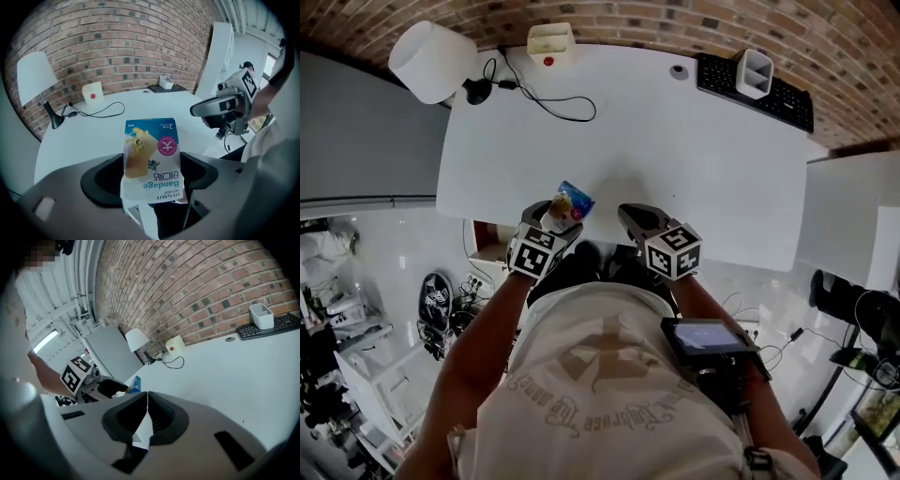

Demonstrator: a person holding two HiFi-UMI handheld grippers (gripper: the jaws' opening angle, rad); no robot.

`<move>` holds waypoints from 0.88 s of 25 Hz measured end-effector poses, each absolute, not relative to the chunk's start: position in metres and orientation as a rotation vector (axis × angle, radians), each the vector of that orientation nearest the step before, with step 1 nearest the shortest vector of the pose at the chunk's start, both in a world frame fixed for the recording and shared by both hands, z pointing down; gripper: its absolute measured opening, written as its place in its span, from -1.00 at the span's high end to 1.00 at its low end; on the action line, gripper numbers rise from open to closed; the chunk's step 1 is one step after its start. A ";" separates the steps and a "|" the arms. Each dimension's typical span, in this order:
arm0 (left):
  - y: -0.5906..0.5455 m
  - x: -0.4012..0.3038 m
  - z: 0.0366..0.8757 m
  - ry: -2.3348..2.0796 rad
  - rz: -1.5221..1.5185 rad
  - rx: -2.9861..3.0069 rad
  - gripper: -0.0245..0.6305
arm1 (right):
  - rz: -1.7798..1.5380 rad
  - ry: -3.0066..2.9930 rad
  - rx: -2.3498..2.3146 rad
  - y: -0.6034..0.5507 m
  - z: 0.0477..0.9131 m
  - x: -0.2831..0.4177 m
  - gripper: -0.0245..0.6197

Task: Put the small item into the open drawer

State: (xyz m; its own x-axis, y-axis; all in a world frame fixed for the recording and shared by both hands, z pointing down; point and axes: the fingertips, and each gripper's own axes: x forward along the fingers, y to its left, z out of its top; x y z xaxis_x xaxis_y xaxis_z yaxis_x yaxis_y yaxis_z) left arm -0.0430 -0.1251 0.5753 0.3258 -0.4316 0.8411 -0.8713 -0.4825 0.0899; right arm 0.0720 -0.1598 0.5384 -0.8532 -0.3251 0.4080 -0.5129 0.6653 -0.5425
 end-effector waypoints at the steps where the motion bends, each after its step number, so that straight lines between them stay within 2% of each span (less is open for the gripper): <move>1: -0.120 -0.049 0.575 -1.155 1.056 2.041 -0.23 | 0.972 -2.605 0.647 -0.157 0.539 0.065 0.90; 12: -0.065 -0.098 0.573 -1.307 0.943 1.889 -0.23 | 0.946 -2.607 0.411 -0.125 0.545 0.004 0.90; 22: -0.028 -0.118 0.578 -1.353 0.940 1.820 -0.23 | 0.941 -2.612 0.326 -0.103 0.553 -0.021 0.90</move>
